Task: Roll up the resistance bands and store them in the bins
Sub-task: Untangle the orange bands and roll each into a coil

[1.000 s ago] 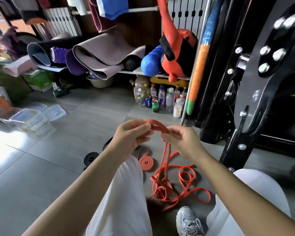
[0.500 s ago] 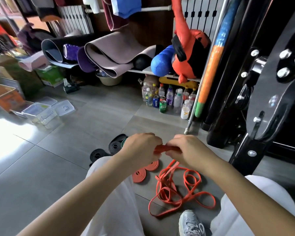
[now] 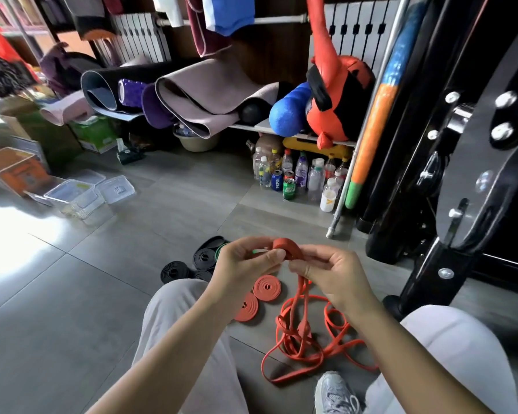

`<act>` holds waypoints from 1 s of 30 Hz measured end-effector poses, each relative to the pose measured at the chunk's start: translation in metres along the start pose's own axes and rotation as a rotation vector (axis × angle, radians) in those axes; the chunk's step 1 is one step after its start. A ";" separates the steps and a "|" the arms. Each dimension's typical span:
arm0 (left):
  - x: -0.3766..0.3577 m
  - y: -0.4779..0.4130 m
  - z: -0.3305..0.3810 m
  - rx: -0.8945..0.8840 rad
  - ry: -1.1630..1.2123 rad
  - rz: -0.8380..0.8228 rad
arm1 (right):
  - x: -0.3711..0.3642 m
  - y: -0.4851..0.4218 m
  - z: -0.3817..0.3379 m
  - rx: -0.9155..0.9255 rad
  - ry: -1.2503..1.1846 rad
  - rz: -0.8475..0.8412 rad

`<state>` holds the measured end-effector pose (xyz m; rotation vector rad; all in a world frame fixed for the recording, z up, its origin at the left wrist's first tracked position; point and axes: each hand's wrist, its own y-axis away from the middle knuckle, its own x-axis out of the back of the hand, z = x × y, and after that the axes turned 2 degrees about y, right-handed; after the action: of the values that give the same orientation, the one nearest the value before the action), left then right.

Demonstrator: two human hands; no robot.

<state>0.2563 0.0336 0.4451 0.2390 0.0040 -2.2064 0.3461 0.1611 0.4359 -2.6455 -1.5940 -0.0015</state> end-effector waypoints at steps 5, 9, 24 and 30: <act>-0.001 0.002 -0.005 0.085 0.002 -0.069 | 0.006 0.003 0.003 0.136 0.344 0.000; 0.006 -0.002 0.003 -0.341 -1.092 -0.213 | 0.015 -0.001 0.001 0.231 0.819 -0.130; -0.008 0.004 -0.002 0.113 0.043 -0.123 | 0.012 0.003 0.004 0.210 0.060 0.001; 0.003 -0.002 0.014 -0.405 -1.225 -0.219 | 0.020 0.000 0.005 0.247 0.664 -0.147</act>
<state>0.2510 0.0309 0.4577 -1.3793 -0.1997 -2.1609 0.3550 0.1786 0.4317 -2.0222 -1.4248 -0.5809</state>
